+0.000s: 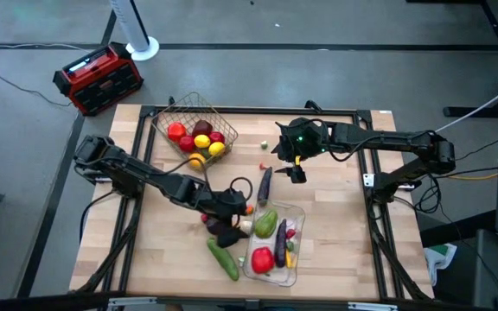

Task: Sort produce into baskets
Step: Put the yellow lemon into the wire basket

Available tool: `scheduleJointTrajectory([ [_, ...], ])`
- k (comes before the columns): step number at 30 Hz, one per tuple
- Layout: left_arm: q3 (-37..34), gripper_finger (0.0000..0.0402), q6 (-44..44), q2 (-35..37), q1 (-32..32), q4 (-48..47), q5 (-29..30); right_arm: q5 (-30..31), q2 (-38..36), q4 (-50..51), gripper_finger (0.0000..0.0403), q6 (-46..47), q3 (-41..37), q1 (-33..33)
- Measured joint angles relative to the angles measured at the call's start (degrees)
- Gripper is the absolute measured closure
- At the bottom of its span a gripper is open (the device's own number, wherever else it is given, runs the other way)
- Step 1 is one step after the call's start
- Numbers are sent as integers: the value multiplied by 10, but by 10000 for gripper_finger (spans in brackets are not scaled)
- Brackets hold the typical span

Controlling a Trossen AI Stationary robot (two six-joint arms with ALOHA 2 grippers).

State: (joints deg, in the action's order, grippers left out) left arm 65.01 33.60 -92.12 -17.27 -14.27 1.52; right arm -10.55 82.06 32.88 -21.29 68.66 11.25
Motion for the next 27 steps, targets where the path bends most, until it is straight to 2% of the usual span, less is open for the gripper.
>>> scheduleJointTrajectory([
  [7,0,27,-51,-13,0,-111,16,0,0,0,91,0,0,0],
  [13,0,27,-100,-36,-4,-118,28,0,0,2,91,0,0,0],
  [23,0,27,-98,-76,-24,-120,28,0,0,1,91,0,0,0],
  [27,0,27,-122,-78,-35,-120,27,0,0,1,91,0,0,0],
])
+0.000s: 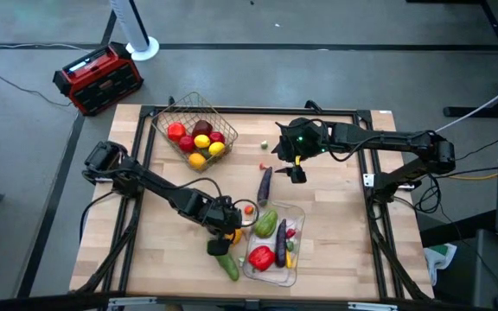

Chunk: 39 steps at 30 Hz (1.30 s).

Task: Sort produce into baskets
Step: Put the yellow lemon into the wire basket

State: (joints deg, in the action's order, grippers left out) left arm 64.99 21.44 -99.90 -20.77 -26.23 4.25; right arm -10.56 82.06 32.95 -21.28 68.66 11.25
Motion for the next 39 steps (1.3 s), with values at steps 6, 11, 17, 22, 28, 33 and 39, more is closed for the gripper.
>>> scheduleJointTrajectory([
  [6,0,27,-18,-5,-4,3,7,0,0,0,91,0,0,0],
  [11,0,27,-19,-26,-4,14,8,0,0,1,91,0,0,0],
  [17,0,27,-16,-51,-7,16,8,0,0,1,91,0,0,0],
  [22,1,27,-16,-55,-5,18,9,0,0,1,91,0,0,0],
  [28,1,55,-19,-55,-5,16,15,0,0,1,91,0,0,0],
  [33,1,81,-17,-55,-5,15,16,0,0,1,91,0,0,0],
  [39,1,83,8,-54,-5,15,16,0,0,1,91,0,0,0],
])
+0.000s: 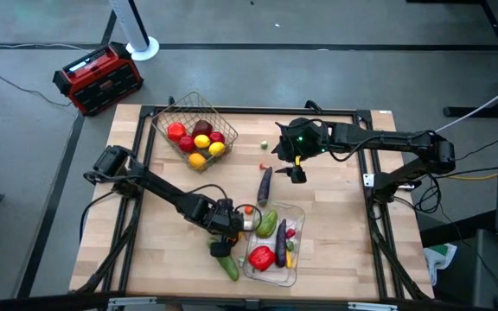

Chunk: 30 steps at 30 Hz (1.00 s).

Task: Sort produce into baskets
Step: Put the yellow lemon into the wire basket

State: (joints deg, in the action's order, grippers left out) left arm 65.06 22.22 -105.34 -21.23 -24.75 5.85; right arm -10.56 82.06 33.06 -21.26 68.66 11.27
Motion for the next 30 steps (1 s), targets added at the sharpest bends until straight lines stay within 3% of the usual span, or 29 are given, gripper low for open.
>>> scheduleJointTrajectory([
  [6,-1,82,32,19,13,-9,-1,0,0,0,91,0,0,0],
  [15,-1,82,4,118,74,-63,1,0,0,-2,91,0,0,0],
  [30,-1,82,-62,290,251,-222,108,0,22,-8,91,0,0,0],
])
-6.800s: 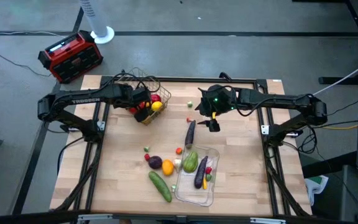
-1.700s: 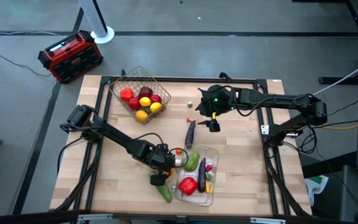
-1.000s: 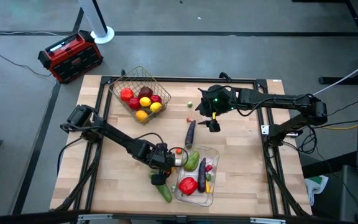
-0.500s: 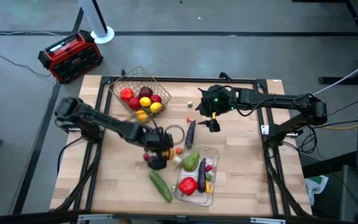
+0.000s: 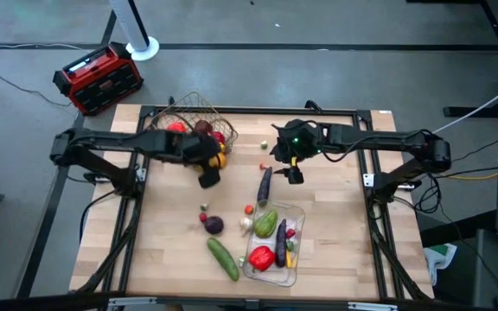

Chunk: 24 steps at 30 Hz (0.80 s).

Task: Sort produce into baskets
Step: Put the yellow lemon into the wire basket

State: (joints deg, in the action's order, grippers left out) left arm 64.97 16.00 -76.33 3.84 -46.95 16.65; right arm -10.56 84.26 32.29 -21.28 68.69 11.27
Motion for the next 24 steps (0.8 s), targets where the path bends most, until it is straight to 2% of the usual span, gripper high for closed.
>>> scheduleJointTrajectory([
  [5,0,82,-8,23,63,-37,21,0,31,-6,91,0,0,0],
  [8,0,82,-24,23,96,-52,23,21,53,-25,91,0,0,0],
  [16,0,82,-35,19,155,-85,23,171,93,-82,91,0,0,0],
  [20,0,75,-54,19,167,-99,23,175,110,-107,91,0,0,5],
  [24,0,49,-64,19,171,-99,23,166,133,-123,91,18,0,22],
])
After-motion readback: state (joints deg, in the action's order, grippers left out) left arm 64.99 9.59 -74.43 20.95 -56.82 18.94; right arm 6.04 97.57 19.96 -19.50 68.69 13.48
